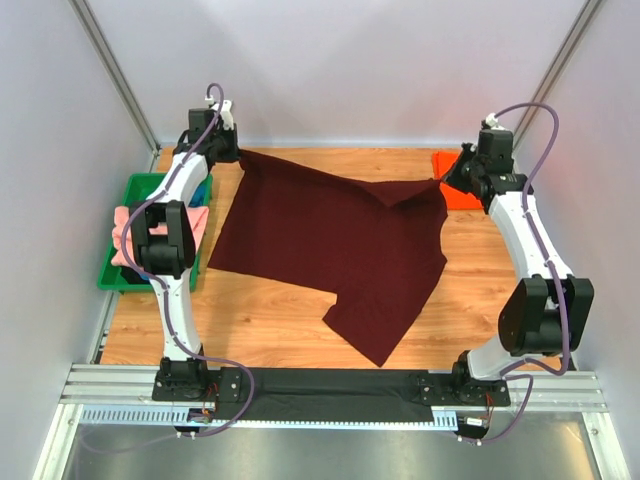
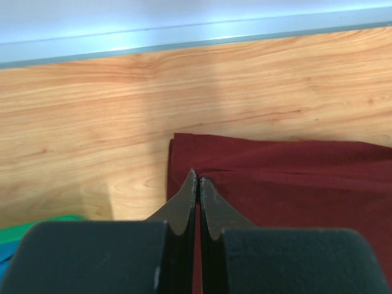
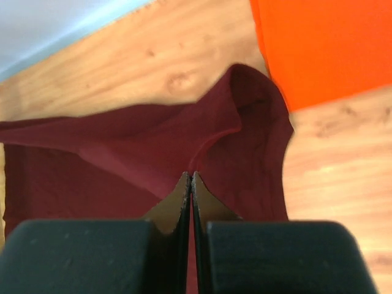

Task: Fold and stack the t-shirts
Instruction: Fold the tshirt

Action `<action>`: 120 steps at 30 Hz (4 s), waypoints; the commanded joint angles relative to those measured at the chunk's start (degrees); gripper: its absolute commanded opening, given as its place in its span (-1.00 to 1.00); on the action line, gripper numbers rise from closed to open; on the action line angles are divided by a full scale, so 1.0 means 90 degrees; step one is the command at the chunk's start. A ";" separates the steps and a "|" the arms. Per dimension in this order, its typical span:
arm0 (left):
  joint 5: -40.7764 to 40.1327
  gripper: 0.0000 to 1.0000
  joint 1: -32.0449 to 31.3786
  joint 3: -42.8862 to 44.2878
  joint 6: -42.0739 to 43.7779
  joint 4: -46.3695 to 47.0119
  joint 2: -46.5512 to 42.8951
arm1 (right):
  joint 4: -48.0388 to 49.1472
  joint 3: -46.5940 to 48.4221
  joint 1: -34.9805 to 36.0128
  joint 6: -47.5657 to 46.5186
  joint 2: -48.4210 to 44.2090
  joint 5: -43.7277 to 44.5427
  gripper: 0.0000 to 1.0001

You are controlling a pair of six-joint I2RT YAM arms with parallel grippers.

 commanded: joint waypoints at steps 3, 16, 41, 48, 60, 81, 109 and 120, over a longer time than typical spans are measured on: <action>-0.0296 -1.00 0.0044 0.0097 0.0494 0.0173 -0.0047 | -0.0549 -0.0361 -0.0204 0.0174 -0.0471 0.0000 -0.99; -0.1419 -1.00 -0.0327 -0.1290 0.0992 0.0172 -0.0857 | -0.0979 -0.1435 -0.0233 0.0222 -0.1097 0.0634 -0.99; -0.2483 -1.00 -0.0561 -0.2345 0.1275 0.1138 -0.1112 | -0.0052 -0.3241 -0.0292 0.1071 -0.2053 0.0071 -0.99; -0.2532 -1.00 -0.0561 -0.2657 0.1129 0.1441 -0.0966 | -0.0052 -0.3730 -0.0292 0.1170 -0.2258 -0.0047 -0.99; -0.3040 -0.38 -0.0571 -0.2940 0.1012 0.1607 -0.0984 | 0.0642 -0.4579 -0.0292 0.1726 -0.2697 -0.1005 -0.99; -0.2056 -0.09 -0.0639 -0.2978 -0.1165 0.0983 -0.1903 | 0.0885 -0.4542 -0.0292 0.1990 -0.2035 -0.1053 -0.38; -0.2952 -0.17 -0.1850 -0.6309 -0.4700 -0.0590 -0.3406 | 0.0603 -0.4746 -0.0253 0.1687 -0.0774 0.0225 -0.29; -0.3128 -0.20 -0.2522 -0.6886 -0.5365 -0.1312 -0.4451 | 0.0183 -0.4883 -0.0262 0.1472 -0.1290 0.0890 -0.28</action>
